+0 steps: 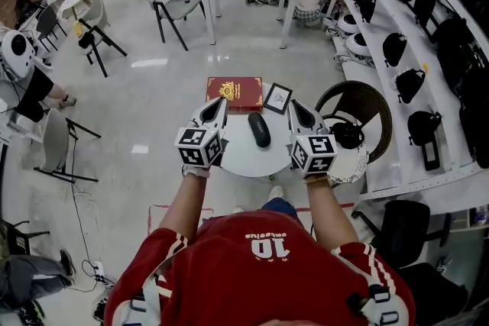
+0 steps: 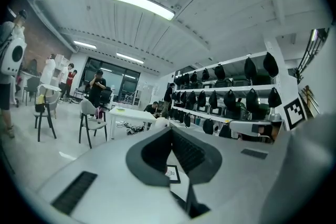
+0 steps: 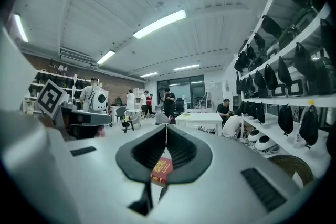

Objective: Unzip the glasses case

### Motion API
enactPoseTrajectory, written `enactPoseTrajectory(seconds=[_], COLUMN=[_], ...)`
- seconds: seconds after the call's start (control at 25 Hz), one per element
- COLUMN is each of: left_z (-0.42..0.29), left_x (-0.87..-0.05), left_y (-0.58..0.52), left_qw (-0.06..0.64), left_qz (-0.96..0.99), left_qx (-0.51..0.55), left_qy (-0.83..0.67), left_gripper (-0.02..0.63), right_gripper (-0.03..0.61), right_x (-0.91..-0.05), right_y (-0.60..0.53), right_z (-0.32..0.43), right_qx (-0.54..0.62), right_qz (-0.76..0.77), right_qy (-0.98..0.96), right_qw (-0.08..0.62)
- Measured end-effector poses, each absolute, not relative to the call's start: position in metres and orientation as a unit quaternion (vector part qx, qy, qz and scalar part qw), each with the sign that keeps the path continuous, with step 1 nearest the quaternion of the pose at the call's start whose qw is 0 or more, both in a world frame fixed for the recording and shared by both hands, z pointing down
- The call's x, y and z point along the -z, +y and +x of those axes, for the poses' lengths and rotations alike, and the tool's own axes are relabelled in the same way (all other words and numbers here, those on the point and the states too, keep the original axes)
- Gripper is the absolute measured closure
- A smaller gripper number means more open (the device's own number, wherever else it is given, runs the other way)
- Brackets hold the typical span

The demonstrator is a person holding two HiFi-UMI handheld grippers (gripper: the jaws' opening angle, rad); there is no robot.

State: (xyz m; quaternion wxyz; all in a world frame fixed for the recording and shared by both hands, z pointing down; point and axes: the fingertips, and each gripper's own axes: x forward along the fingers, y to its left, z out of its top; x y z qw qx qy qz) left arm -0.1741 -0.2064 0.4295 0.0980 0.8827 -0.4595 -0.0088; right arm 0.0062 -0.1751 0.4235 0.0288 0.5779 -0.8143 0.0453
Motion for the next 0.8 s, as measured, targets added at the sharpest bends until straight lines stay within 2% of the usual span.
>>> enactPoseTrajectory(seconds=[0.8], left_z=[-0.192], left_x=[-0.431], left_y=[-0.191], left_qw=[0.1], left_qz=[0.883], left_qx=[0.003], left_qy=[-0.459], left_gripper=[0.606], right_gripper=[0.561], right_x=[-0.422], right_y=[-0.164], right_z=[-0.012], right_qx=[-0.041], right_qz=[0.581], right_qy=[-0.812], right_qw=[0.034])
